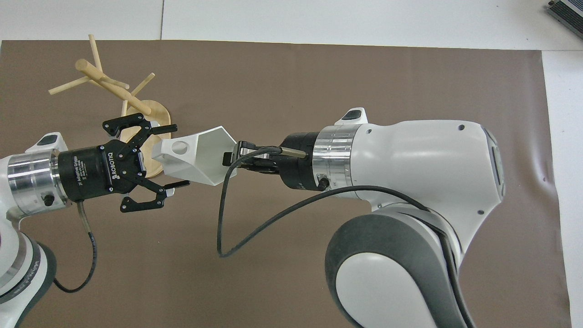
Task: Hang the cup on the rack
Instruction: 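Carry the mug toward the left gripper while the left gripper reaches it, then close the left gripper on the mug and open the right gripper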
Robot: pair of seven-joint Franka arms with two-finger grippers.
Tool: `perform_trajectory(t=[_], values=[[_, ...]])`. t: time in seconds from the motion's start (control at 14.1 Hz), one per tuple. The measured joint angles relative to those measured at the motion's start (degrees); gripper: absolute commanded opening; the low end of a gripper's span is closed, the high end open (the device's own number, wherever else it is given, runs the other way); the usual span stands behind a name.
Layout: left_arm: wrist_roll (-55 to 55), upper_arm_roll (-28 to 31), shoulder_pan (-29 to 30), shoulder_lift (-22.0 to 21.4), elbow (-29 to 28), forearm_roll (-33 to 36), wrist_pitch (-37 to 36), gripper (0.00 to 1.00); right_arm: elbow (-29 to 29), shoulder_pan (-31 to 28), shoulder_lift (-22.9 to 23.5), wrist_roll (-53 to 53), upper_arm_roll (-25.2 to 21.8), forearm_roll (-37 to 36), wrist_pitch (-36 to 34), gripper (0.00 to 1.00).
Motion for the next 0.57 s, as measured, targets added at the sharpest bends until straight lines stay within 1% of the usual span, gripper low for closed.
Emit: perform_trajectory(t=[0.07, 0.14, 0.28, 0.36, 0.43, 0.57], values=[[0.0, -0.12, -0.01, 0.0, 0.05, -0.01, 0.0, 1.0, 0.0, 0.0, 0.0, 0.0, 0.0, 0.0, 0.0, 0.0], [0.0, -0.46, -0.01, 0.0, 0.13, -0.12, 0.01, 0.91, 0.0, 0.01, 0.0, 0.0, 0.0, 0.0, 0.0, 0.0], [0.0, -1.23, -0.02, 0.0, 0.24, -0.36, 0.05, 0.57, 0.0, 0.04, 0.0, 0.0, 0.01, 0.0, 0.0, 0.0], [0.0, -1.46, -0.02, 0.0, 0.27, -0.44, 0.06, 0.42, -0.01, 0.05, 0.0, 0.0, 0.02, 0.0, 0.0, 0.0], [0.0, -1.51, -0.02, 0.0, 0.27, -0.45, 0.01, 0.35, 0.0, 0.04, 0.0, 0.01, 0.0, 0.0, 0.21, 0.0], [0.06, -1.62, -0.05, 0.01, 0.27, -0.41, -0.26, 0.24, 0.02, -0.04, 0.04, 0.0, -0.04, 0.0, 0.67, 0.0]])
